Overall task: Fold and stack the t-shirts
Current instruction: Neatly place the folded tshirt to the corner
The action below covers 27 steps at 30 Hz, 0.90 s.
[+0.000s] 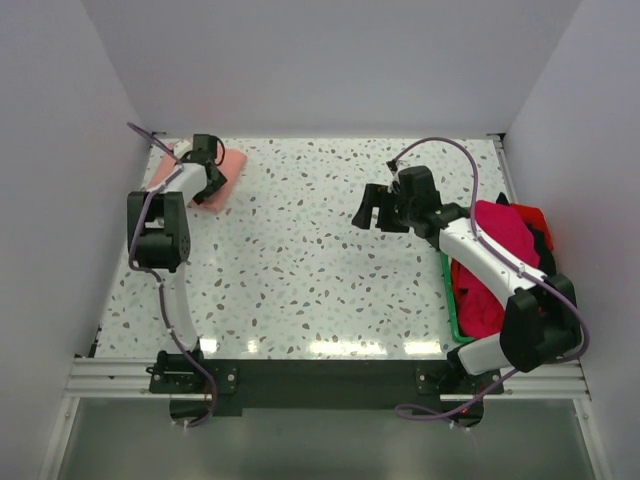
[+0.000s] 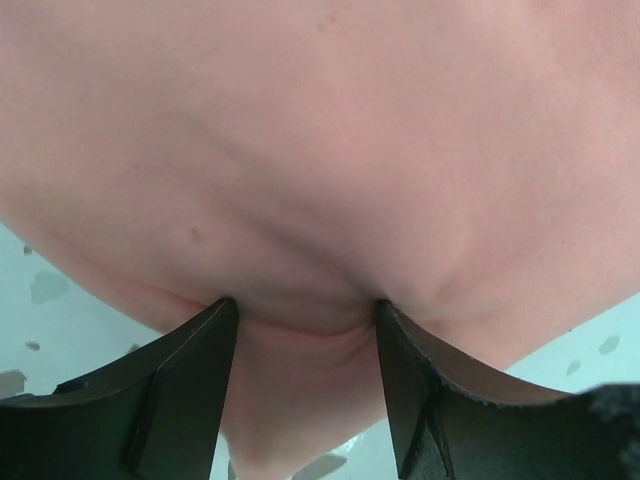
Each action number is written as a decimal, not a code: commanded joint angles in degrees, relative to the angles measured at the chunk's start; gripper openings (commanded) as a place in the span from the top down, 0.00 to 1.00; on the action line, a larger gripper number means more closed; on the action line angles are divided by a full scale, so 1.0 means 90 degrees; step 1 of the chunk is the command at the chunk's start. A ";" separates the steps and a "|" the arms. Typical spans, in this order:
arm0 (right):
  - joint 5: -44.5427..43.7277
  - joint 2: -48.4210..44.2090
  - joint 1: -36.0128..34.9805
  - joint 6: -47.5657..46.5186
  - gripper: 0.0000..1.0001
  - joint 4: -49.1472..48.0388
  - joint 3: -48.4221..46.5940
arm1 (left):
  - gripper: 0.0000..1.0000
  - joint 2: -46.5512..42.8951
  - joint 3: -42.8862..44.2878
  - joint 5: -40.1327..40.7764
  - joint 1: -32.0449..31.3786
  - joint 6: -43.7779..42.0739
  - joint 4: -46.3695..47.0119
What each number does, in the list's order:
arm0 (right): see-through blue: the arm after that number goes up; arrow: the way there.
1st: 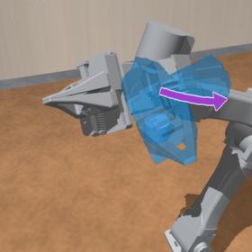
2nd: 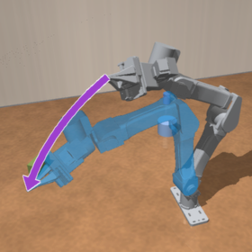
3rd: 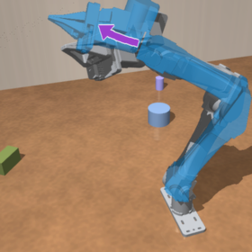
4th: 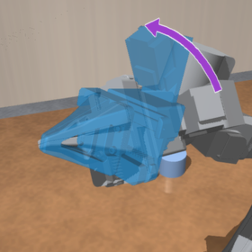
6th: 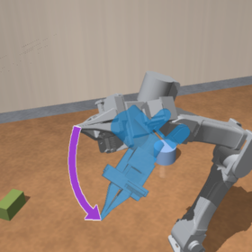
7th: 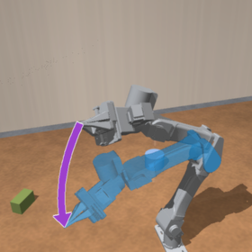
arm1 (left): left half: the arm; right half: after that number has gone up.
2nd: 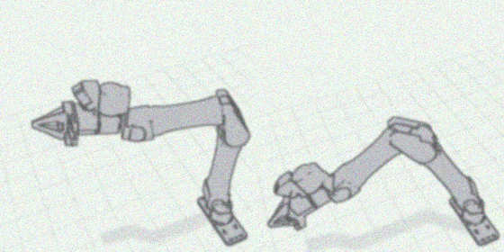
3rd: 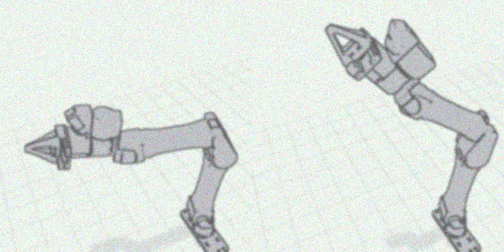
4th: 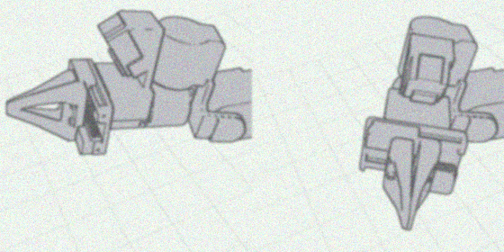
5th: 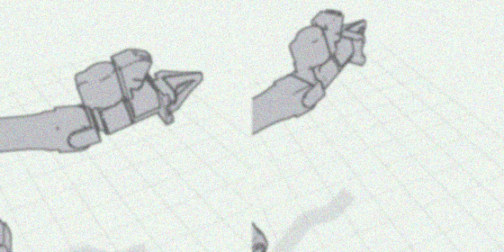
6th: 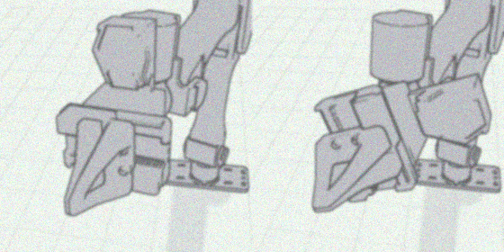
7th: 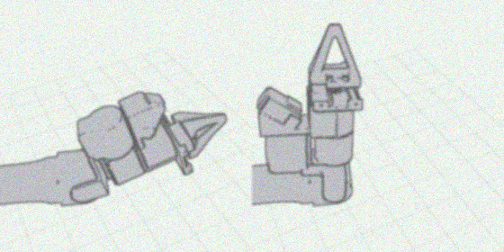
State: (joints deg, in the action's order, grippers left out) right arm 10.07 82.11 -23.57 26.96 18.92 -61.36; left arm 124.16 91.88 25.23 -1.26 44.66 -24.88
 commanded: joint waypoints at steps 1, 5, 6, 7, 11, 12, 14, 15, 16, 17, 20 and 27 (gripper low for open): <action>0.0102 -0.0070 -0.0018 -0.0124 0.18 -0.0002 -0.0125 | 0.38 0.0501 0.0483 -0.0421 0.0452 0.0233 -0.0125; 0.0112 0.0008 -0.0027 -0.0125 0.18 -0.0012 -0.0145 | 0.38 0.0726 0.0846 -0.0636 0.0637 0.0096 -0.0048; 0.0112 0.0027 -0.0018 -0.0125 0.18 -0.0012 -0.0154 | 0.38 0.0803 0.0924 -0.0674 0.0686 0.0019 -0.0019; 0.0102 0.0037 -0.0018 -0.0134 0.18 -0.0022 -0.0155 | 0.38 0.0843 0.1002 -0.0752 0.0706 -0.0011 0.0049; 0.0102 0.0145 -0.0017 -0.0144 0.18 0.0007 -0.0213 | 0.38 0.0970 0.1100 -0.1045 0.0745 -0.0021 0.0245; 0.0102 0.0154 -0.0018 -0.0134 0.18 0.0007 -0.0232 | 0.38 0.1019 0.1091 -0.1133 0.0735 -0.0031 0.0332; 0.0102 0.0193 -0.0018 -0.0134 0.18 -0.0002 -0.0242 | 0.38 0.1068 0.1081 -0.1318 0.0745 -0.0021 0.0479; 0.0102 0.0194 -0.0018 -0.0144 0.18 0.0007 -0.0242 | 0.38 0.1097 0.1052 -0.1406 0.0745 -0.0031 0.0567; 0.0083 0.0203 -0.0018 -0.0144 0.18 0.0007 -0.0242 | 0.37 0.1107 0.1022 -0.1610 0.0735 -0.0079 0.0771; 0.0083 0.0213 -0.0027 -0.0154 0.18 0.0007 -0.0242 | 0.37 0.1107 0.1022 -0.1651 0.0735 -0.0061 0.0811; 0.0083 0.0262 -0.0018 -0.0163 0.18 -0.0022 -0.0223 | 0.34 0.1078 0.0915 -0.1876 0.0735 -0.0080 0.1075; 0.0054 0.0301 -0.0018 -0.0173 0.18 -0.0022 -0.0233 | 0.32 0.0679 0.0554 -0.2071 0.0735 -0.0070 0.1339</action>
State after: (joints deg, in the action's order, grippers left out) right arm 10.09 84.73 -23.57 26.50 19.09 -61.39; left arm 130.89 99.66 10.44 5.30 44.10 -12.97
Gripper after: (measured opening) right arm 0.820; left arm 0.675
